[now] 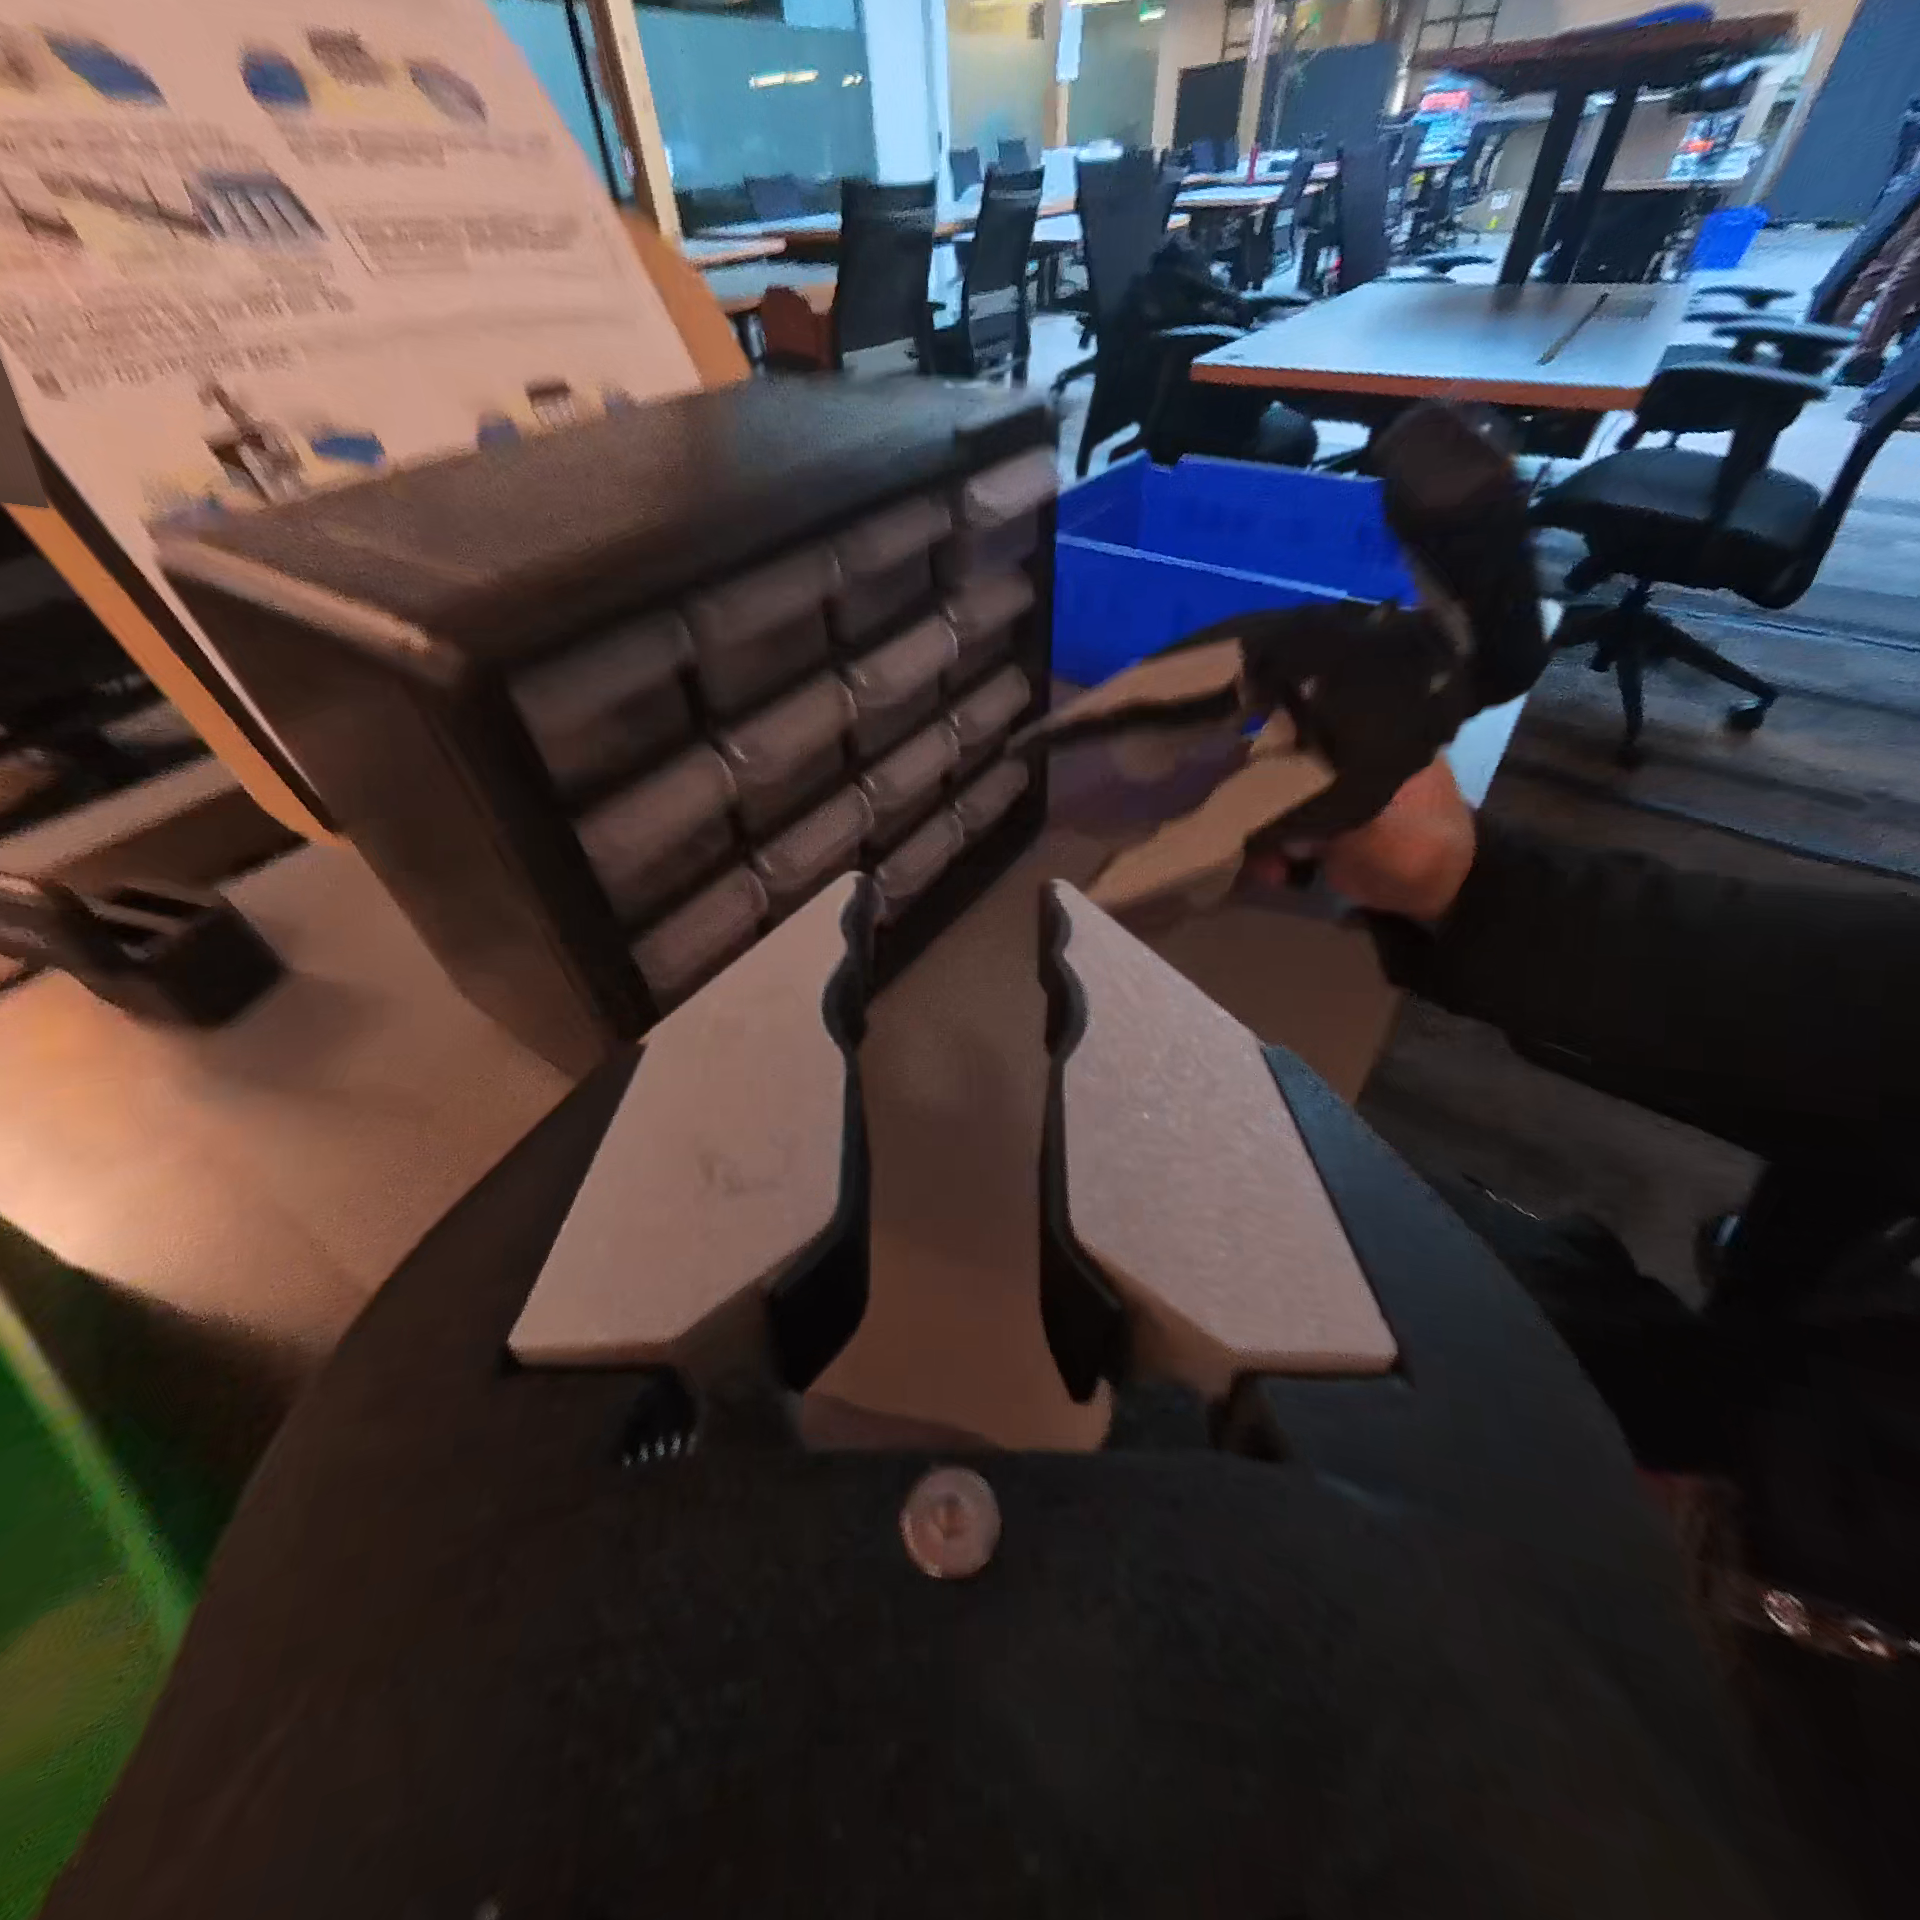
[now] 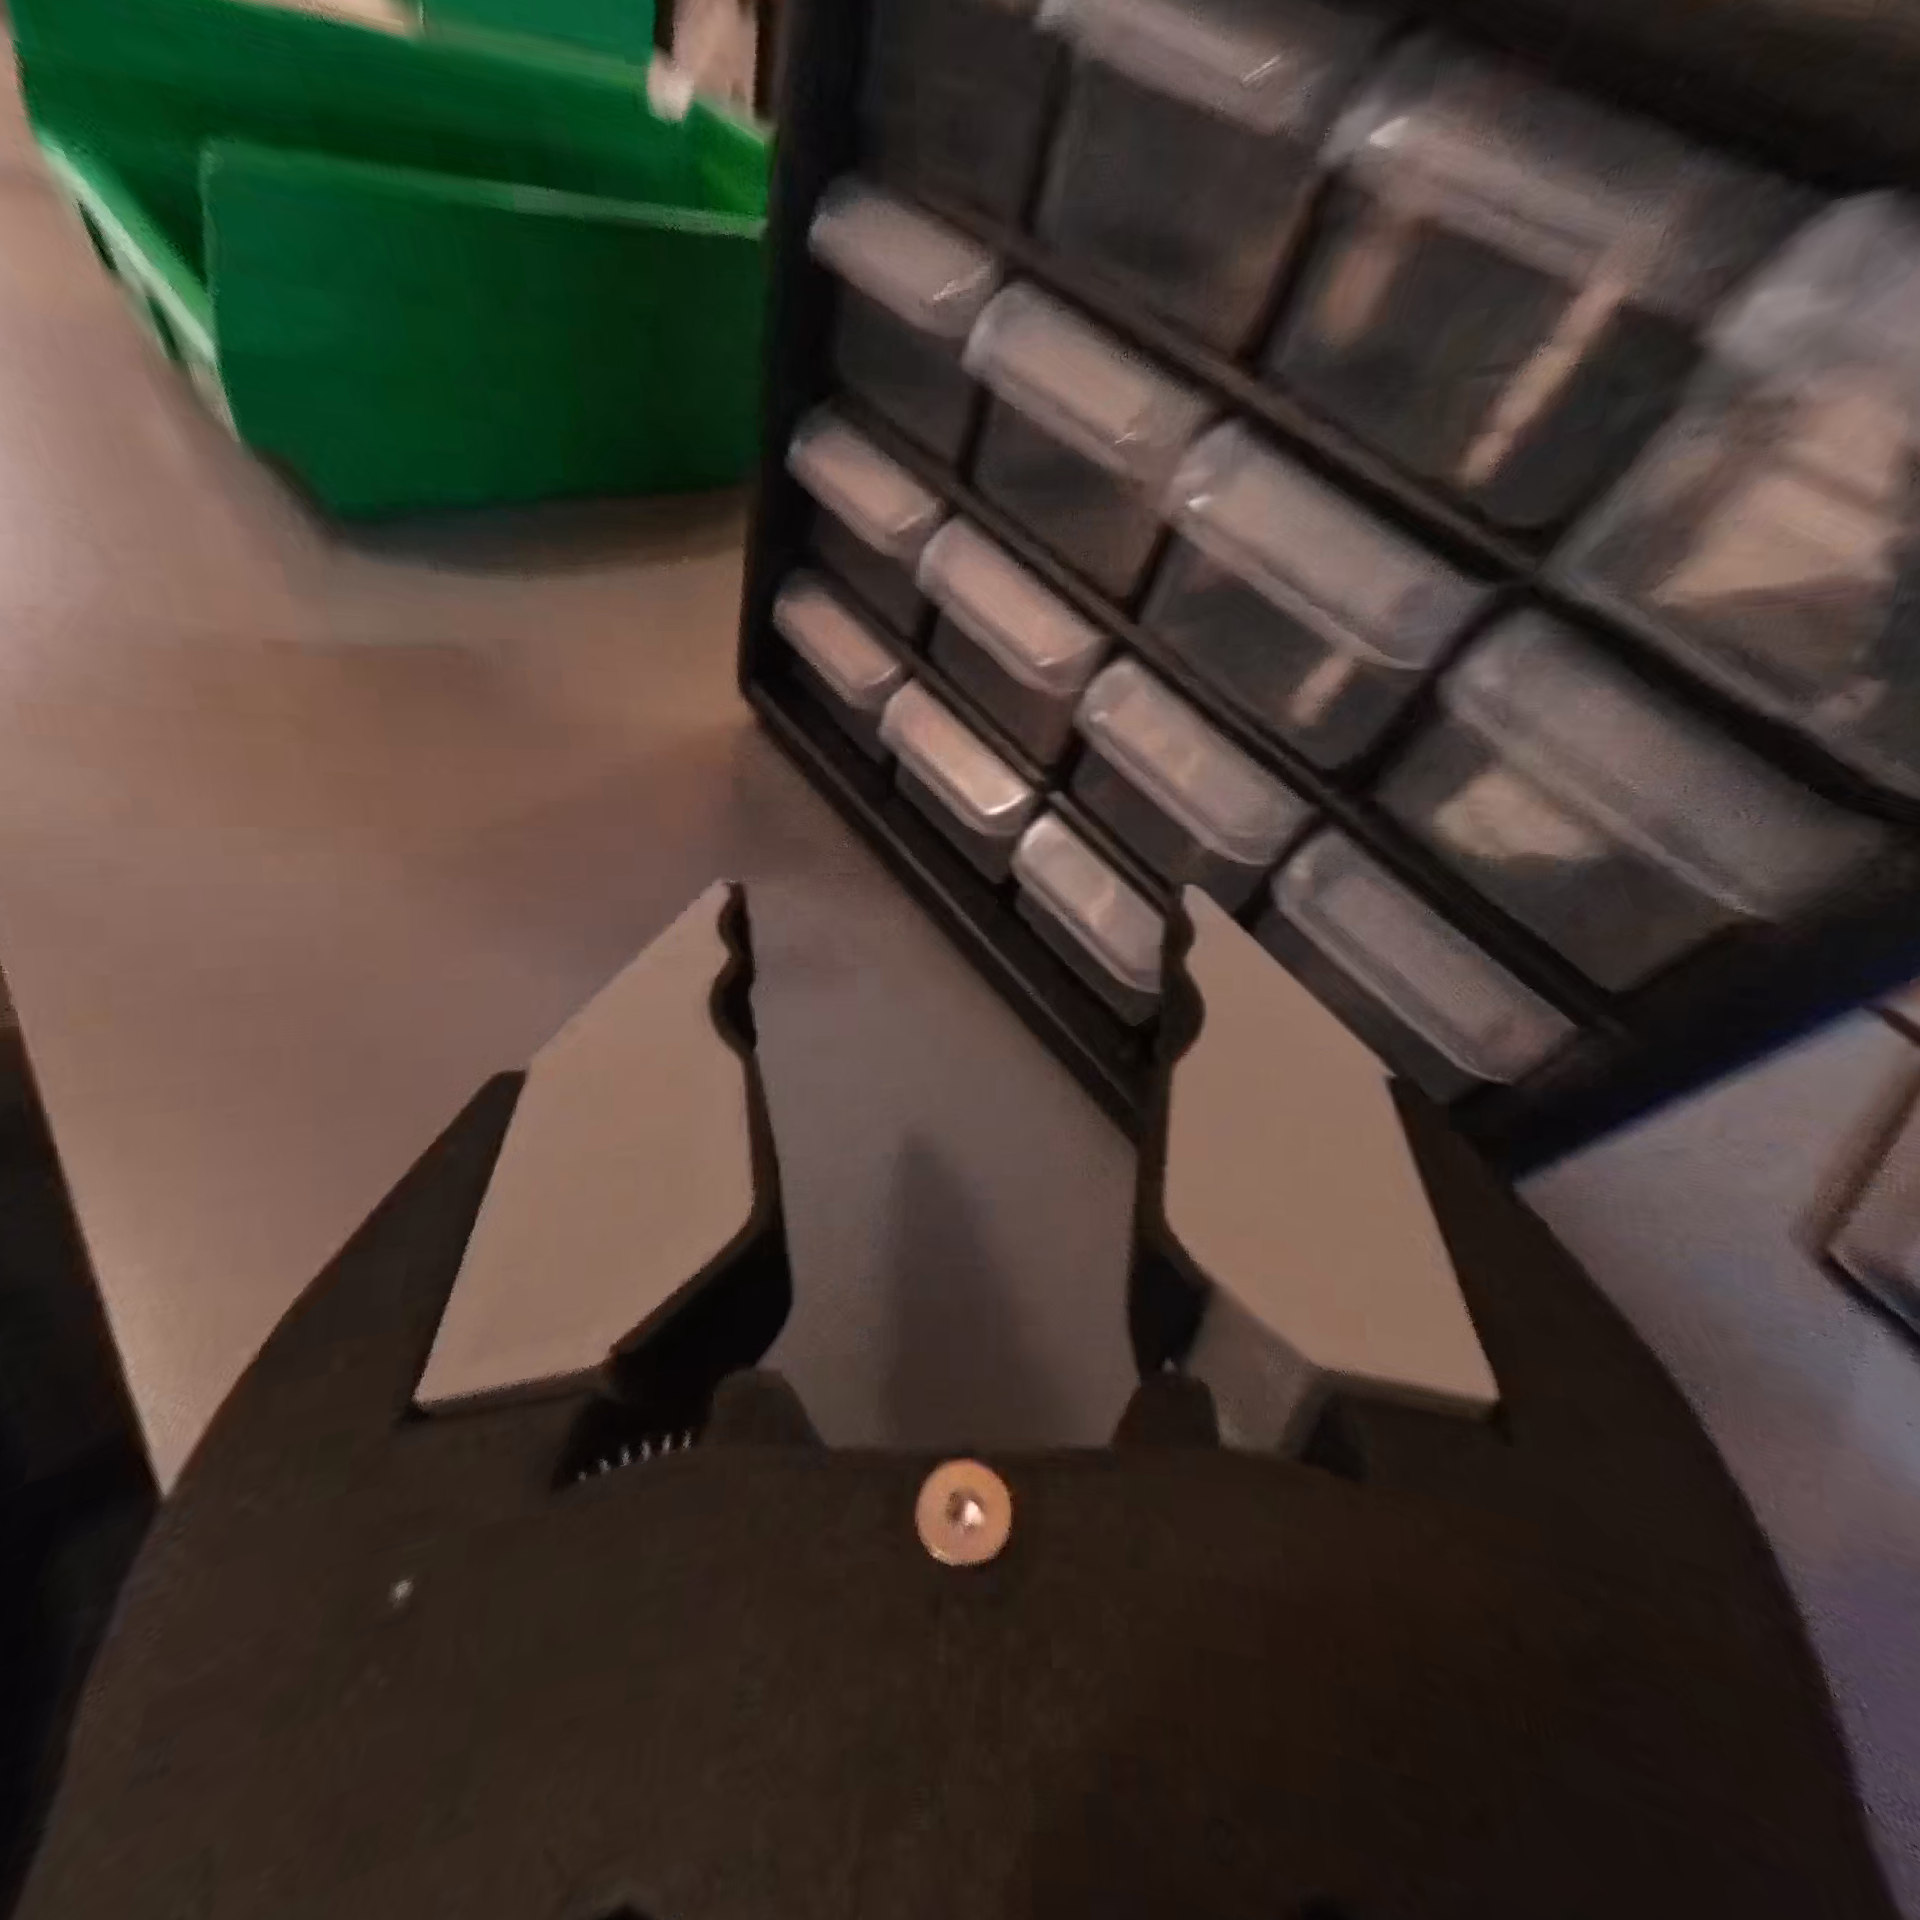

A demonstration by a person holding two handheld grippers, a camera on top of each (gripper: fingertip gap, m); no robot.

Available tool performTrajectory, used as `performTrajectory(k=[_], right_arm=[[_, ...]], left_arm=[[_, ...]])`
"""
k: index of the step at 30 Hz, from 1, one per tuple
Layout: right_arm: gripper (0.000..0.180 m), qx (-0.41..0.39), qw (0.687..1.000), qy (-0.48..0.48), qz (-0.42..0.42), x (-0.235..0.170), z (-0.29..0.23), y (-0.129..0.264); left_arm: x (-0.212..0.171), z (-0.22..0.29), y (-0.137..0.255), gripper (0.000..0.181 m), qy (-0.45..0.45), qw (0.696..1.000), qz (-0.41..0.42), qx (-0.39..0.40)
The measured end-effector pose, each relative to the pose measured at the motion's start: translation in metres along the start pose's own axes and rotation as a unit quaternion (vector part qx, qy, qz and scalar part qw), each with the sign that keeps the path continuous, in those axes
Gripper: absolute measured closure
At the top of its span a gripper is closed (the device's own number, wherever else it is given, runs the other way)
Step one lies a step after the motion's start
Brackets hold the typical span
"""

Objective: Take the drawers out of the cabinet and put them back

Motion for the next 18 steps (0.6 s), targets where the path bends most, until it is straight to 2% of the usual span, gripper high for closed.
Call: performTrajectory(k=[2,4,7,9,12,15,18], right_arm=[[0.108,-0.031,0.998,-0.02,0.051,0.004,0.014,0.018],[0.096,-0.032,0.995,-0.049,0.086,0.005,0.021,0.03],[0.081,-0.03,0.989,-0.086,0.113,0.0,0.027,0.04],[0.08,-0.029,0.988,-0.098,0.118,-0.001,0.029,0.042],[0.081,-0.023,0.989,-0.099,0.108,-0.004,0.027,0.039],[0.08,-0.014,0.991,-0.097,0.09,-0.007,0.025,0.032],[0.082,-0.017,0.993,-0.092,0.075,-0.01,0.025,0.028]], left_arm=[[-0.026,0.008,-0.015,0.144,0.007,1.0,-0.02,0.014],[-0.044,0.011,-0.027,0.136,0.007,0.999,-0.021,0.037],[-0.059,0.008,-0.041,0.137,0.012,0.997,-0.013,0.072],[-0.067,0.004,-0.049,0.134,0.015,0.995,-0.015,0.098],[-0.075,0.002,-0.057,0.154,0.022,0.992,0.028,0.123],[-0.078,0.0,-0.061,0.15,0.017,0.99,0.042,0.13],[-0.075,-0.007,-0.06,0.156,0.026,0.99,0.062,0.124]])
Point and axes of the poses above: each gripper's, where its closed fingertips meet, y back along the fingers, x out of its top, z = x × y across the jaws, the point moved 3 cm from there along y, back along the fingers, and after that the axes turned 15 degrees about x, right-handed, at the moved point
